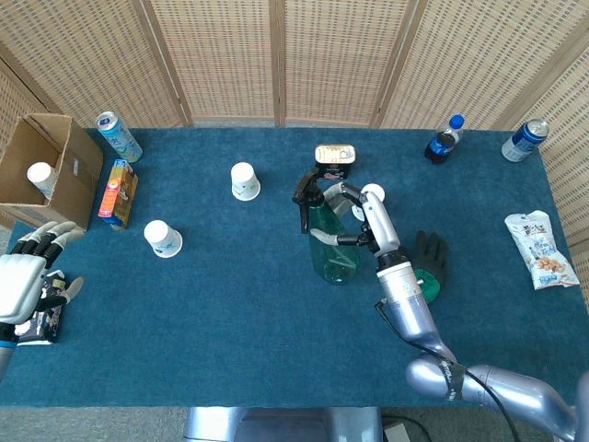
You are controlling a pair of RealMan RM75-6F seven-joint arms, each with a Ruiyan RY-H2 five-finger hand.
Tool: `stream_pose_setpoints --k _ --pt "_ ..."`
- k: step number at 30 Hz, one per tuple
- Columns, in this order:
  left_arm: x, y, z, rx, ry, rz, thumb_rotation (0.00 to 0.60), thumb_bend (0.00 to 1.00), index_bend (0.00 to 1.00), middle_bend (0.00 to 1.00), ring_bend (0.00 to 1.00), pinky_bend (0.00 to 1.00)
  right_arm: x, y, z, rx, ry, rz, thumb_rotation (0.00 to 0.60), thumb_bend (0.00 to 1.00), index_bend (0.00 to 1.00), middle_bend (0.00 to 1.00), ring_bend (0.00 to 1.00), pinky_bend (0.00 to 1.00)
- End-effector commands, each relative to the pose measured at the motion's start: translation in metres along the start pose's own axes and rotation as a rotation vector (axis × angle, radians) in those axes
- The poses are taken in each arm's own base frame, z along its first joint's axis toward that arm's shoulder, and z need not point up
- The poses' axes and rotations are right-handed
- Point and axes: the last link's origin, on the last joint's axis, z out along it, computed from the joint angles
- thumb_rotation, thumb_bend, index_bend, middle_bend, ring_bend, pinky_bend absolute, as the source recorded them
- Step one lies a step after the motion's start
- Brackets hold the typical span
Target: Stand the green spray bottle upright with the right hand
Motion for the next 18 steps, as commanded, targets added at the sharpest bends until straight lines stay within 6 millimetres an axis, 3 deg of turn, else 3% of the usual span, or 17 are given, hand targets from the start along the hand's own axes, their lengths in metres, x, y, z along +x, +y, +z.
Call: stream_pose_setpoints --k 1,18 --pt "0.001 0.002 0.000 -0.004 -0.001 0.004 0.600 0.36 0.21 0.19 0.15 0.19 -0.006 0.014 -0.005 0.024 0.024 0.014 0.600 0.18 0.56 0.51 0.45 0.62" --pt "0.007 0.009 0.000 -0.015 -0.005 0.022 0.600 0.36 0.21 0.19 0.15 0.19 -0.004 0.065 -0.021 0.058 0.162 0.040 0.600 0.17 0.55 0.50 0.44 0.60"
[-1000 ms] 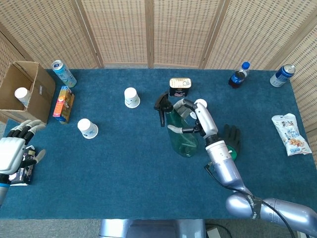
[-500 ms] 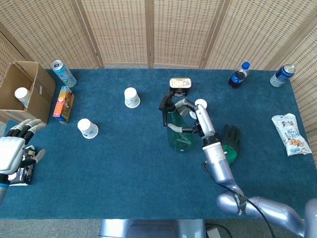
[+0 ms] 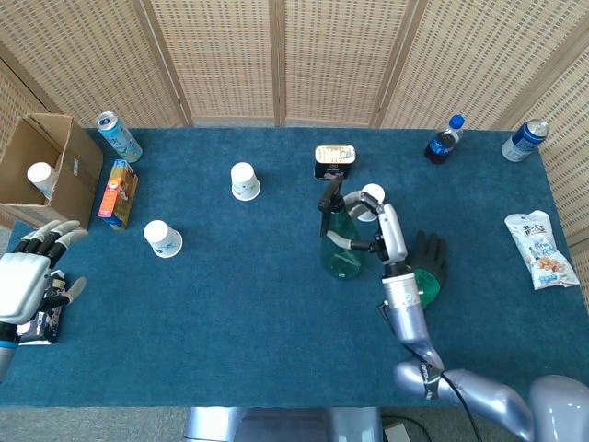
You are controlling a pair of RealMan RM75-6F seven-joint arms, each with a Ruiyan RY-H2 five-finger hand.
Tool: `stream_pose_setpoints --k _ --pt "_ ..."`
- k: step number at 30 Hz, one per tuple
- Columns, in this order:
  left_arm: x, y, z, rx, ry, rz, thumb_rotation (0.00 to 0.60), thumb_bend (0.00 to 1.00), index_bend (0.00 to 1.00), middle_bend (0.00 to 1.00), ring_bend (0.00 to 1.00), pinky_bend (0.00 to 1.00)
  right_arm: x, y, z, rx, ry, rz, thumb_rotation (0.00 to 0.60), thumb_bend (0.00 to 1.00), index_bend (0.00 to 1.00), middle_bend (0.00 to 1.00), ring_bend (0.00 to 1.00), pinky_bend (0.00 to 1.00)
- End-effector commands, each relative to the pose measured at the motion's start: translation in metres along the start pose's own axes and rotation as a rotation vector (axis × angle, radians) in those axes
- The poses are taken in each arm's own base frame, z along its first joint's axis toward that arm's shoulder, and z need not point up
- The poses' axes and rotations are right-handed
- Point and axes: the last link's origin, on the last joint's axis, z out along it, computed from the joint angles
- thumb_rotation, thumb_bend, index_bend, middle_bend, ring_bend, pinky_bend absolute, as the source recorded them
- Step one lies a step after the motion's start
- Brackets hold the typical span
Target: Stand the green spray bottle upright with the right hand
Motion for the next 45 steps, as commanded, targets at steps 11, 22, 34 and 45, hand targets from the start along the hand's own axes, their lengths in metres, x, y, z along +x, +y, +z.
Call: stream_pose_setpoints --k 11,22,34,45 --pt "0.002 0.006 0.000 -0.010 -0.004 0.010 0.600 0.36 0.20 0.18 0.15 0.24 0.018 0.027 -0.013 -0.008 0.060 0.021 0.600 0.17 0.55 0.50 0.44 0.59" --pt "0.003 0.011 0.000 -0.021 -0.003 0.015 0.600 0.36 0.20 0.18 0.15 0.24 0.031 0.035 -0.022 -0.015 0.082 0.025 0.600 0.17 0.55 0.50 0.44 0.59" --pt "0.004 0.012 -0.002 -0.021 -0.002 0.016 0.600 0.36 0.20 0.18 0.15 0.24 0.037 0.033 -0.027 0.016 0.119 0.092 0.600 0.16 0.54 0.50 0.44 0.58" --pt "0.005 0.010 -0.005 -0.014 -0.006 0.018 0.600 0.36 0.20 0.18 0.15 0.24 0.026 0.044 -0.028 0.018 0.133 0.093 0.600 0.15 0.54 0.50 0.43 0.55"
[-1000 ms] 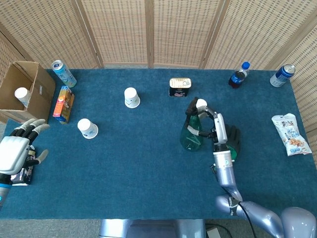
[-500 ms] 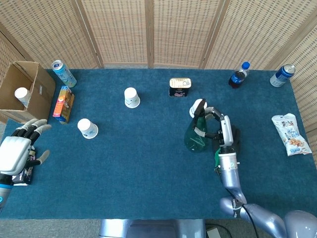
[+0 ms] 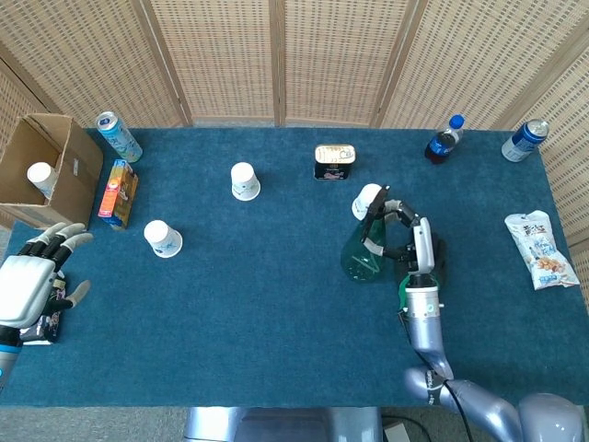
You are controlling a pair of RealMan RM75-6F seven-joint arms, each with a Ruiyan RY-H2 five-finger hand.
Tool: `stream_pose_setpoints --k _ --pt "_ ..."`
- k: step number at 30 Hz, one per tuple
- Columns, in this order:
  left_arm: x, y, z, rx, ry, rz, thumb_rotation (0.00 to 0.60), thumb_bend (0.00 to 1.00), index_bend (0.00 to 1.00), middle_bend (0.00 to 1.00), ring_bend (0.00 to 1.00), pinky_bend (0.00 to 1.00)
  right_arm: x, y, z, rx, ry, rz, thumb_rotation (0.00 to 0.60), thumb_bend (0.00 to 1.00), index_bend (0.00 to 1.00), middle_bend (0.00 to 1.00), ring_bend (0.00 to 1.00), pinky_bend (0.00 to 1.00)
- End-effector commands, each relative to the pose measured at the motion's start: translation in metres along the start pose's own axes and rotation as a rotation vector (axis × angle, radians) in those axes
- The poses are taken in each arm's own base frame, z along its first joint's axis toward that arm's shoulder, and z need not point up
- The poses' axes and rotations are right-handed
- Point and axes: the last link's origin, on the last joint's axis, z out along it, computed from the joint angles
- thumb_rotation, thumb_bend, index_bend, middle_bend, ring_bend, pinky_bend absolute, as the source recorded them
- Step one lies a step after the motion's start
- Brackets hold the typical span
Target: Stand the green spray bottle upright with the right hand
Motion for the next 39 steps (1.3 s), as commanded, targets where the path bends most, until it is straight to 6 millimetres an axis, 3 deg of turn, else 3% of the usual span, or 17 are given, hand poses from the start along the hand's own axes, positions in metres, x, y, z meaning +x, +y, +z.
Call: stream_pose_setpoints --k 1,39 --pt "0.000 0.000 0.000 0.001 0.000 0.000 0.600 0.36 0.20 0.18 0.15 0.24 -0.005 0.003 0.000 0.003 0.002 0.009 0.600 0.15 0.54 0.50 0.43 0.55" --pt "-0.003 0.005 0.002 -0.022 -0.015 -0.004 0.600 0.36 0.20 0.18 0.14 0.22 0.008 0.004 -0.011 0.018 -0.026 0.009 0.600 0.18 0.44 0.44 0.39 0.48"
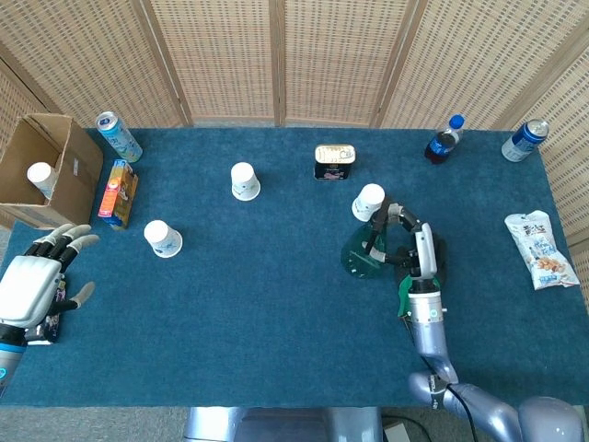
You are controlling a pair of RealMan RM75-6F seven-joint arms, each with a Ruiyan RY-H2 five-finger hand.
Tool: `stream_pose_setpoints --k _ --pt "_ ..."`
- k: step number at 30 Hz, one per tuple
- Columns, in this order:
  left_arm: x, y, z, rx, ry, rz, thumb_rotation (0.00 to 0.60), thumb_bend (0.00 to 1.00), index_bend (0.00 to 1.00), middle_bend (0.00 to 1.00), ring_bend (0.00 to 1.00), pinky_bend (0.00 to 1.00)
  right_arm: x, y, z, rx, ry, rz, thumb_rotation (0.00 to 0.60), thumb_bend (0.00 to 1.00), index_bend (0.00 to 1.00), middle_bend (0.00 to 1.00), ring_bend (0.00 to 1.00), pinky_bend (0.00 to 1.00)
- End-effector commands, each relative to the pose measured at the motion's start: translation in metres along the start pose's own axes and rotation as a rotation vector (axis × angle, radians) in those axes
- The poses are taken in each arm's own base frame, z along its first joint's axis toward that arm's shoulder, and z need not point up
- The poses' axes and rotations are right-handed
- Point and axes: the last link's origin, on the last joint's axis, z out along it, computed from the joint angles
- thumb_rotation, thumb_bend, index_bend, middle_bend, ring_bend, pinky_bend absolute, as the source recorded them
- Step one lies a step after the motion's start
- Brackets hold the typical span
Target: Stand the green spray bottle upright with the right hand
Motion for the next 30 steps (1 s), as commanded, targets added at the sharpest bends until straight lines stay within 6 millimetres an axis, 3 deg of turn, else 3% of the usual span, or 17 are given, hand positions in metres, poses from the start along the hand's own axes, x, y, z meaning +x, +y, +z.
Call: stream_pose_setpoints --k 1,30 --pt "-0.0001 0.0006 0.0003 -0.002 -0.001 -0.001 0.600 0.36 0.20 0.18 0.14 0.22 0.0014 0.0001 -0.0006 -0.003 0.000 -0.002 0.600 0.18 0.44 0.44 0.39 0.48" --pt "-0.0020 0.0044 0.0017 -0.020 -0.008 -0.005 0.600 0.36 0.20 0.17 0.14 0.19 0.0060 -0.0033 -0.0018 -0.008 -0.043 -0.016 0.600 0.18 0.34 0.39 0.33 0.41"
